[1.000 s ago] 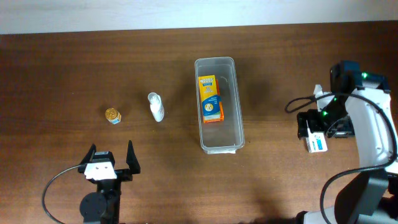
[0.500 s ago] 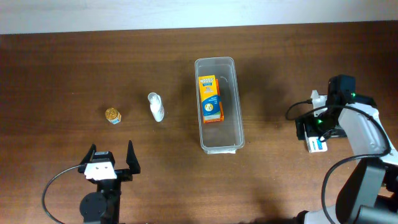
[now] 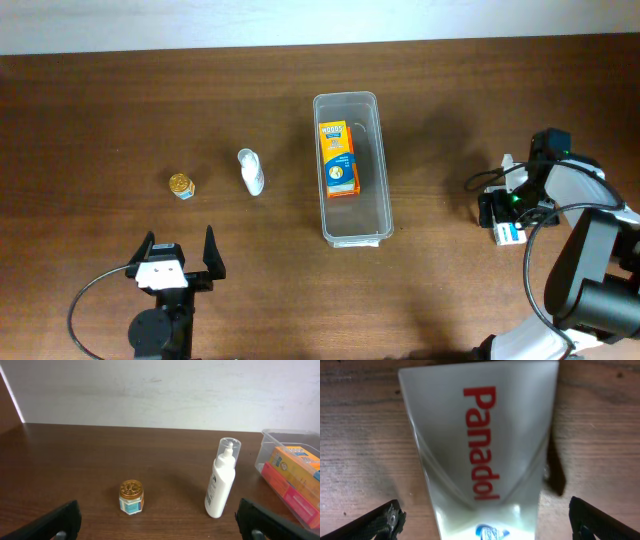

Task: Pack container
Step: 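Move the right gripper to the white Panadol box, then lower the right gripper around the Panadol box and close on it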

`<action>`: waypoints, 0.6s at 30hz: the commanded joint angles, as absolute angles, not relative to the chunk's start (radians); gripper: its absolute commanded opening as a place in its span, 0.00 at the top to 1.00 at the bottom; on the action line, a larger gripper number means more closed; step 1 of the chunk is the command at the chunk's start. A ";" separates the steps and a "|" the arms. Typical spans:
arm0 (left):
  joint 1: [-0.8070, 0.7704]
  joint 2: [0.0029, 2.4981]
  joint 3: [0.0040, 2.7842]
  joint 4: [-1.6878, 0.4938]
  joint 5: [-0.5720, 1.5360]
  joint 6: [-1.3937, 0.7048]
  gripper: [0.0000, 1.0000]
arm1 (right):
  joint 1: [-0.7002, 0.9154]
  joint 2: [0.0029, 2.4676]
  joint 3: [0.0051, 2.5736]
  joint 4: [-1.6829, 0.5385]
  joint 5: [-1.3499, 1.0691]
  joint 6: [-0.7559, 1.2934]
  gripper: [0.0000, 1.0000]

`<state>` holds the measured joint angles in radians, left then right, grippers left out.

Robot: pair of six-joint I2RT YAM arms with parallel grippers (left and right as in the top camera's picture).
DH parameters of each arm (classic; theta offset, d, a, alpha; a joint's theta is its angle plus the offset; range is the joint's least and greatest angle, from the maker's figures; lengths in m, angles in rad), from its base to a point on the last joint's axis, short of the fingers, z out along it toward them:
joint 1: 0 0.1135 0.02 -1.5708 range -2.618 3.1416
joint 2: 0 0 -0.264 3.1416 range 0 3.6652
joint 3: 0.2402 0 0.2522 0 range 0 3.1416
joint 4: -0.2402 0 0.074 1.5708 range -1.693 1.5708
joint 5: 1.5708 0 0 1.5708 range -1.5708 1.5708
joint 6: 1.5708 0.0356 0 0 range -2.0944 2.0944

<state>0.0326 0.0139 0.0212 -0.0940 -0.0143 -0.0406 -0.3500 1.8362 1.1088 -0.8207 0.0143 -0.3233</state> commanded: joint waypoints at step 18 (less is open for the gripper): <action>0.038 0.008 0.015 -0.092 -0.006 -0.025 0.01 | -0.355 1.855 1.102 -0.763 -0.015 -0.340 0.00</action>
<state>0.0326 0.0139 0.0212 -0.0940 -0.0143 -0.0406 -0.3500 1.8435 1.1088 -0.7650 -0.0010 -0.3405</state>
